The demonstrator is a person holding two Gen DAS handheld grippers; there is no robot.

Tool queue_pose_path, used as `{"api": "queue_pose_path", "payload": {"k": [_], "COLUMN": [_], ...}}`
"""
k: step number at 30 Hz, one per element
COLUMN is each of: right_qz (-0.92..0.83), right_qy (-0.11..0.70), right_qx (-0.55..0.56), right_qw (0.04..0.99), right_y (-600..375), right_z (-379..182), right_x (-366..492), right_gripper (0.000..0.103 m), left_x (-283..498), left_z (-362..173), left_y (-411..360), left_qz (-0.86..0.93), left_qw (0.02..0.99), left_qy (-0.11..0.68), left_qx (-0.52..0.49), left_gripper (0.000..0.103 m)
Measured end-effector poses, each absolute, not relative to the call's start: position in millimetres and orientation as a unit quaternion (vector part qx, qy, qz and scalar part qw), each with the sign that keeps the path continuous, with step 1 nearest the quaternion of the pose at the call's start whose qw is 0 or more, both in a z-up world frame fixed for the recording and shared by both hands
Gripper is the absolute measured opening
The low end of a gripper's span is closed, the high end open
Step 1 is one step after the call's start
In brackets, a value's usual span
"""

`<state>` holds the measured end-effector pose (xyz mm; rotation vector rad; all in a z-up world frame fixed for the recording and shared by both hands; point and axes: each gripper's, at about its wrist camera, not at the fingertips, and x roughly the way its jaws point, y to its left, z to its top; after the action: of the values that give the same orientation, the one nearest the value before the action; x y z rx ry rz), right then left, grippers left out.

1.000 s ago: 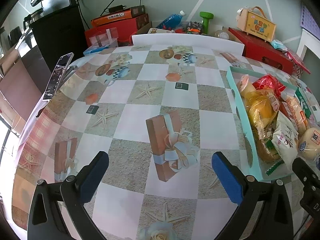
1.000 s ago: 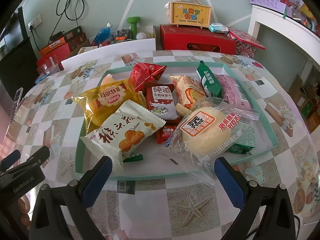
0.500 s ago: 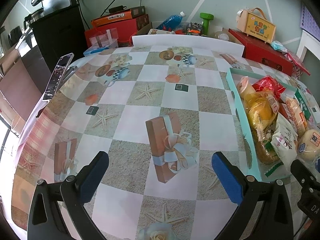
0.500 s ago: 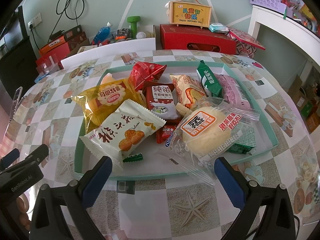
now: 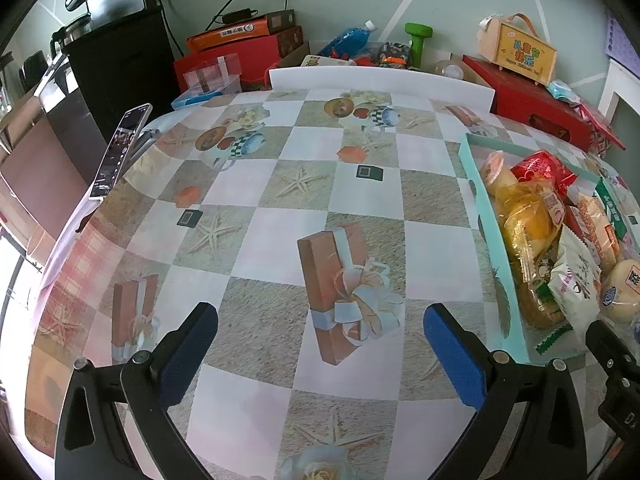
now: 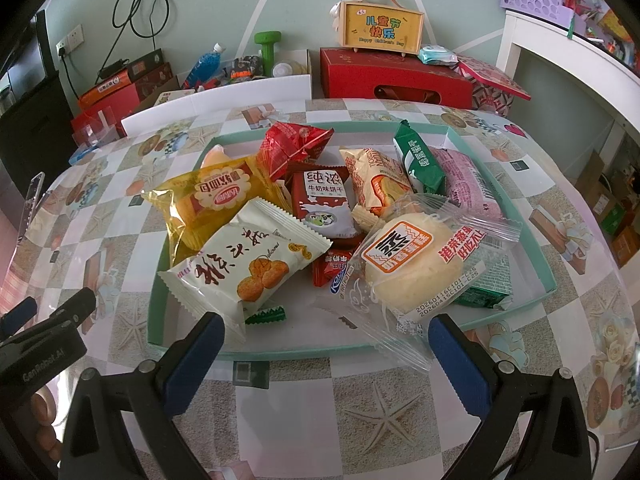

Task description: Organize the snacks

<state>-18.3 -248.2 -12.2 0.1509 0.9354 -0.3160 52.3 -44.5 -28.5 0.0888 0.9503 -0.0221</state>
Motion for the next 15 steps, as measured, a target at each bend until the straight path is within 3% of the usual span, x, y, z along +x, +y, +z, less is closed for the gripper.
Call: {"api": "queue_pose_path", "payload": {"k": [15], "right_qz": [-0.152], "right_qy": [0.449], "right_qx": [0.072], "right_qw": [0.878], "right_y": [-248.2], "right_z": [-12.5], "right_x": [-18.3], "right_gripper": [0.103], "left_x": [53.3], "left_z": [-31.2], "left_y": [-42.6], "left_qz": [-0.004], "left_qw": [0.886], "left_qy": [0.462], "left_qx": [0.041], "left_gripper": [0.102]}}
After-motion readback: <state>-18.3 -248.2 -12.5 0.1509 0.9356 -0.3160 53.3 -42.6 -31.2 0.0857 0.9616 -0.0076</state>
